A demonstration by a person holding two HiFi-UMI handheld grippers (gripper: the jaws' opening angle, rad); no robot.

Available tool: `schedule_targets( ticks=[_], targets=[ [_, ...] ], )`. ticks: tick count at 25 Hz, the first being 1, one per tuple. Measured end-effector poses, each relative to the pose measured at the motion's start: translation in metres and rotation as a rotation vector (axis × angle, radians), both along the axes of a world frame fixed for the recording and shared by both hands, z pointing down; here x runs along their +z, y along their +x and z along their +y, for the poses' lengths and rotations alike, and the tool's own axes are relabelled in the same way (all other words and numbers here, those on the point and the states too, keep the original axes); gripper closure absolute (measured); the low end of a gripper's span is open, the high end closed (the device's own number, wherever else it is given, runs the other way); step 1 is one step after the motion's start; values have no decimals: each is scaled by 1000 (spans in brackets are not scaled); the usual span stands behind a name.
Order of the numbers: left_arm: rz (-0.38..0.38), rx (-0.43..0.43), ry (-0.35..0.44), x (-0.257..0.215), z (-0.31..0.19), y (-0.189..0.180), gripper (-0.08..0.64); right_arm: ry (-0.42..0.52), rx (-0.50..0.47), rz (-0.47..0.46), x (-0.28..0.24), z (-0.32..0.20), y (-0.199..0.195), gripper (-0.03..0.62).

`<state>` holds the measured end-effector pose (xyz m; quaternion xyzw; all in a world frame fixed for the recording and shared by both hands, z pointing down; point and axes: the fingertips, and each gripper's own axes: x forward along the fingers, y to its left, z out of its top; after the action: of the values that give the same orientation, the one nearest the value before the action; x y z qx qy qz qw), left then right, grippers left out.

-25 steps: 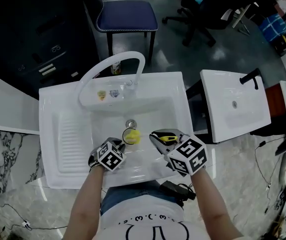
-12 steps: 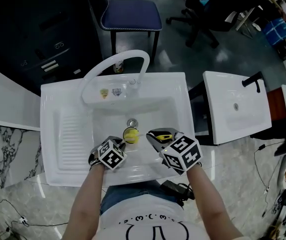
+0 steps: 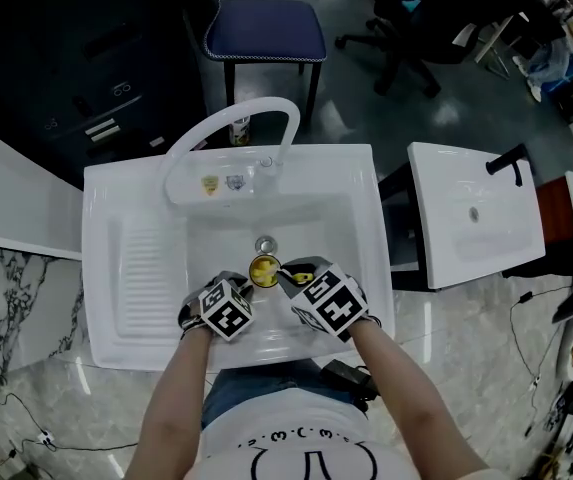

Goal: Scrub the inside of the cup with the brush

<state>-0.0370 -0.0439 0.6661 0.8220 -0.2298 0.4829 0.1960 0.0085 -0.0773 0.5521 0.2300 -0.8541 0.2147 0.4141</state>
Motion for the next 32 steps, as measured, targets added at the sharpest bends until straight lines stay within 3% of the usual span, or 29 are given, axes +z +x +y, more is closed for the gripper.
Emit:
schedule_targets(
  ticks=[4, 9, 15, 27, 32],
  targets=[
    [-2, 3, 0, 1, 1, 1, 495, 45, -2, -11, -19, -3, 2, 551],
    [-4, 2, -1, 1, 2, 0, 495, 88, 59, -74, -52, -8, 14, 551],
    [-6, 0, -2, 0, 2, 2, 495, 120, 120, -109, -56, -15, 13, 551],
    [-10, -9, -11, 1, 2, 1, 495, 87, 99, -70, -1, -15, -6, 552],
    [-11, 3, -9, 1, 2, 0, 495, 37, 17, -26, -1, -9, 1, 551]
  ],
)
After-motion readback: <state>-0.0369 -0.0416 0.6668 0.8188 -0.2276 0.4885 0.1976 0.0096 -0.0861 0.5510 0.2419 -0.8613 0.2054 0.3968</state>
